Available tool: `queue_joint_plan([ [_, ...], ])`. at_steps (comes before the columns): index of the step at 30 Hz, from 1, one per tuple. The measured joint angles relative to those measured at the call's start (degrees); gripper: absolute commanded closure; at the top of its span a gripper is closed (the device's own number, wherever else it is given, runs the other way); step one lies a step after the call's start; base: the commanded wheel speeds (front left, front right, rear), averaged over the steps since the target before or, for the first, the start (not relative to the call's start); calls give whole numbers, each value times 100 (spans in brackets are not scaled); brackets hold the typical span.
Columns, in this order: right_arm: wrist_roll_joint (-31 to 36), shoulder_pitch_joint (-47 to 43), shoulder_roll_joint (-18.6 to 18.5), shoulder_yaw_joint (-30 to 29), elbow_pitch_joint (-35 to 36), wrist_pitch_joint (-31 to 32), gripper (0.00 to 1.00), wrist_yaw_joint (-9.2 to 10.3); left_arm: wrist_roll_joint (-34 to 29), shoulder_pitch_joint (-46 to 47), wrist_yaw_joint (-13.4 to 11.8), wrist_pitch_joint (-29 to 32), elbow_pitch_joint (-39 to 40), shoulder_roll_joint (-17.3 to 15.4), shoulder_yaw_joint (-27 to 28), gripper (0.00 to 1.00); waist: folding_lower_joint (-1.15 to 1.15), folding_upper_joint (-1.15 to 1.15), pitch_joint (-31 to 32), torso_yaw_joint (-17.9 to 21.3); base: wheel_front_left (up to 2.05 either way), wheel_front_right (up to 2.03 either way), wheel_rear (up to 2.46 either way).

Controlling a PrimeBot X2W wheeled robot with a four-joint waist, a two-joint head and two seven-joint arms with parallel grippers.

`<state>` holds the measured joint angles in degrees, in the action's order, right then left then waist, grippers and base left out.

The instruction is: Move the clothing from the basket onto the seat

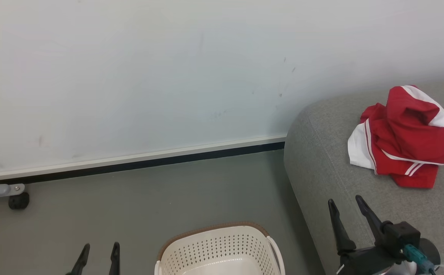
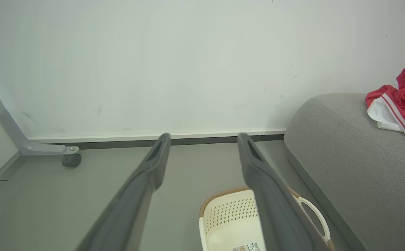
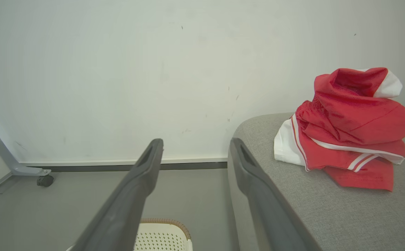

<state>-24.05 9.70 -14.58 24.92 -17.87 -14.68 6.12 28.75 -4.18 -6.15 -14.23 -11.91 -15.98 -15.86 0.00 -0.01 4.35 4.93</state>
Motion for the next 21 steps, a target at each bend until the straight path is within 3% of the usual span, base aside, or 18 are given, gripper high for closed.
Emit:
queue_joint_plan([
  [8, 158, -583, -20, -190, 671, -1, 0, 49, -9, -482, -47, -4, 369, 127, 185, 0, 0, 0, -2, -5, 0, 0, 0],
  [21, 324, -996, -30, -537, 1177, -1, 0, 100, -108, -814, -91, -5, 704, 236, 650, 0, 0, 1, -28, 19, 0, 0, 0],
])
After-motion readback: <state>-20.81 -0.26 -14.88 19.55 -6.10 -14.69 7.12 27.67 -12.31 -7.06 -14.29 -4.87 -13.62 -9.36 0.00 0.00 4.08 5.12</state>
